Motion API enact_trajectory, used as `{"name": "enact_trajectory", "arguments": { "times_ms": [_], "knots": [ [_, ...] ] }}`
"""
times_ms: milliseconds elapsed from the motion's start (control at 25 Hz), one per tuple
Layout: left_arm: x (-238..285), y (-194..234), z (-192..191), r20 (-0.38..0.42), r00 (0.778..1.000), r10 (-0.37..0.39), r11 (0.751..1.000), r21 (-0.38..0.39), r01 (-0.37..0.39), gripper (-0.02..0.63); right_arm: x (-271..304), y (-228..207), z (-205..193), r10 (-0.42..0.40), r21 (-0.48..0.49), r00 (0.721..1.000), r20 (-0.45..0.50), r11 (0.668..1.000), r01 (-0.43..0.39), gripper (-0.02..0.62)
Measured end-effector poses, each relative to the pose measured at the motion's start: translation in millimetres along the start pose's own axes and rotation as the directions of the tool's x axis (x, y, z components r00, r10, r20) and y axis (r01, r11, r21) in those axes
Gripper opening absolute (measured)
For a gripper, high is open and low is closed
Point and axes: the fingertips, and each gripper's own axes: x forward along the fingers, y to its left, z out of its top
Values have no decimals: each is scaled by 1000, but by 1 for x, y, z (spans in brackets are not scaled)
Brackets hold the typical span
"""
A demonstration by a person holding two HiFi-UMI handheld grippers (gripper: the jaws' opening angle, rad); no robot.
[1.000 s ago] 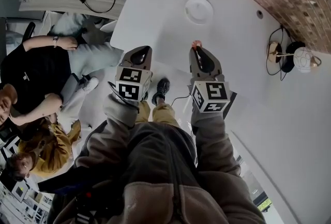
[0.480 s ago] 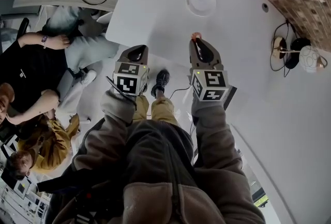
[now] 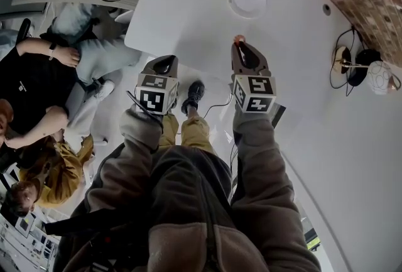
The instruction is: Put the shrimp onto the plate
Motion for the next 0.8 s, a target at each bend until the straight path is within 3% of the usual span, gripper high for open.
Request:
{"name": "enact_trajectory", "arguments": {
  "times_ms": [800],
  "knots": [
    [19,14,-26,-81,997,4,999,-36,-7,5,83,-55,-29,1,-41,992,-126,999,-6,55]
  ]
}}
